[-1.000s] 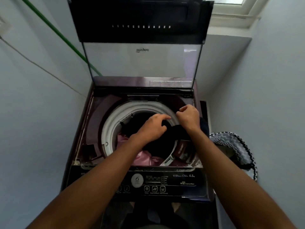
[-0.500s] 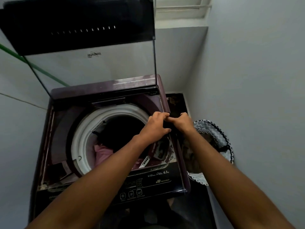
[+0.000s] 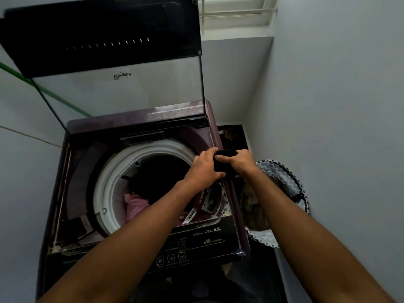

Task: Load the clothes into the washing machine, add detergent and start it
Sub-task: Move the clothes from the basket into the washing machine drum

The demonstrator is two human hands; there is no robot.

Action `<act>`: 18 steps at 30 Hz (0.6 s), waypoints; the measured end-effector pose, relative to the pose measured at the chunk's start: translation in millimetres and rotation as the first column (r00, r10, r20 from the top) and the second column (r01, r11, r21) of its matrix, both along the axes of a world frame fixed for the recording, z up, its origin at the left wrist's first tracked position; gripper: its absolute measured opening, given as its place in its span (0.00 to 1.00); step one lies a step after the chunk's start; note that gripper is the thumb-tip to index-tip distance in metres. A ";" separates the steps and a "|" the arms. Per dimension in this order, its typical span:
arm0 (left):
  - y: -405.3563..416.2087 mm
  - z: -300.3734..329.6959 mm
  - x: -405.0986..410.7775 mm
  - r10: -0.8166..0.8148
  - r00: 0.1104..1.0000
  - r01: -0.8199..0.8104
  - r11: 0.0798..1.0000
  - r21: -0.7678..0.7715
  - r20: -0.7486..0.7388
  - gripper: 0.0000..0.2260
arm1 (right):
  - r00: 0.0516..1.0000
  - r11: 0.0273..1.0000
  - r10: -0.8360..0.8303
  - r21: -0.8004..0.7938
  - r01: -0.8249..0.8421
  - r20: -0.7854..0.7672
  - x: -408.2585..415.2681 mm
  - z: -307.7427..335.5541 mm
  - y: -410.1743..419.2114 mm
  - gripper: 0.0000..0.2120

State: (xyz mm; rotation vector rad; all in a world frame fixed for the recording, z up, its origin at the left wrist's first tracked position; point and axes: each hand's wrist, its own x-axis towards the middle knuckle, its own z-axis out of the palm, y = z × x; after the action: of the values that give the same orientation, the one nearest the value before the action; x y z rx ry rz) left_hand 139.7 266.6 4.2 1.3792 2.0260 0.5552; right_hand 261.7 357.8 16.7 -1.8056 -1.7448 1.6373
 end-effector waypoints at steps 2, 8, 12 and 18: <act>-1.2 3.1 -1.8 -0.021 0.999 0.021 1.000 -0.001 -0.030 0.38 | 1.000 0.996 -0.005 0.093 0.004 0.006 -9.5 4.9 6.4 0.18; -20.4 29.3 -36.0 0.001 0.999 -0.003 0.999 0.048 0.042 0.35 | 0.975 0.989 0.148 0.052 -0.141 -0.166 -52.8 40.6 -9.4 0.09; -47.8 49.6 -77.8 0.071 0.995 -0.074 0.997 0.038 0.073 0.32 | 0.925 0.981 0.142 -0.072 -0.178 -0.353 -88.8 50.7 -26.0 0.10; -92.7 62.1 -124.5 0.237 0.969 -0.243 0.965 0.101 0.067 0.28 | 0.855 0.947 0.209 -0.119 -0.298 -0.474 -152.5 58.7 -65.9 0.07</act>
State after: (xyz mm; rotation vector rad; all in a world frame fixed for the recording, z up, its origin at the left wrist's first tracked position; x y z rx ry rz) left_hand 15.2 173.9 66.3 1.1717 2.1603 0.8107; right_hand 109.3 291.9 75.4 -1.1340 -1.7015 2.1807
